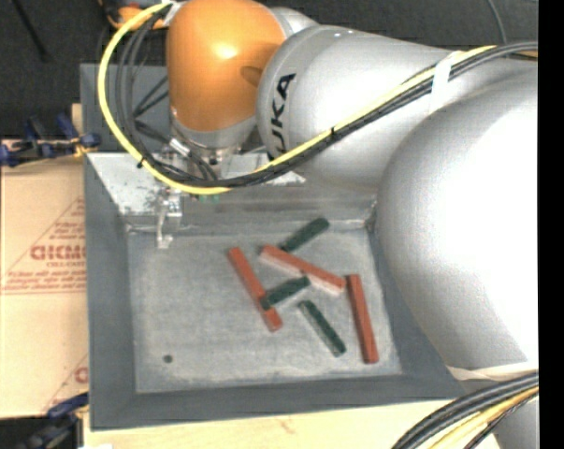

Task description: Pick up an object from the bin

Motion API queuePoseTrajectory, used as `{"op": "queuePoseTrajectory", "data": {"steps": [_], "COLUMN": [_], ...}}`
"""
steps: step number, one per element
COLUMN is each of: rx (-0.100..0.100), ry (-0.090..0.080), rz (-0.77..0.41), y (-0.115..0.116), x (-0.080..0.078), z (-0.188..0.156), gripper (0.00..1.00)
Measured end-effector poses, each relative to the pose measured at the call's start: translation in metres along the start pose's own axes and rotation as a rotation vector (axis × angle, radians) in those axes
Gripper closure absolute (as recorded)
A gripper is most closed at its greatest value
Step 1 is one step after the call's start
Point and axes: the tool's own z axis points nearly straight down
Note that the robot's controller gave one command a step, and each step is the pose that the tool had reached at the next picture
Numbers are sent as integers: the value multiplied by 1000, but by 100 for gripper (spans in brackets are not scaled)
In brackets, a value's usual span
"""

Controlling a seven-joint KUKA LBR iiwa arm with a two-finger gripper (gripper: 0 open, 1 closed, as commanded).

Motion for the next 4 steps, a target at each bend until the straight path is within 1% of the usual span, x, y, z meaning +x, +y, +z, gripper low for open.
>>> {"op": "queuePoseTrajectory", "data": {"steps": [1, 2, 3, 4], "rx": [0, 1, 0, 5], "ry": [0, 1, 1, 2], "rz": [0, 15, 16, -21], "y": [0, 8, 8, 4], "x": [0, 35, 34, 45], "z": [0, 129, 129, 114], "gripper": [0, 100, 100, 100]}}
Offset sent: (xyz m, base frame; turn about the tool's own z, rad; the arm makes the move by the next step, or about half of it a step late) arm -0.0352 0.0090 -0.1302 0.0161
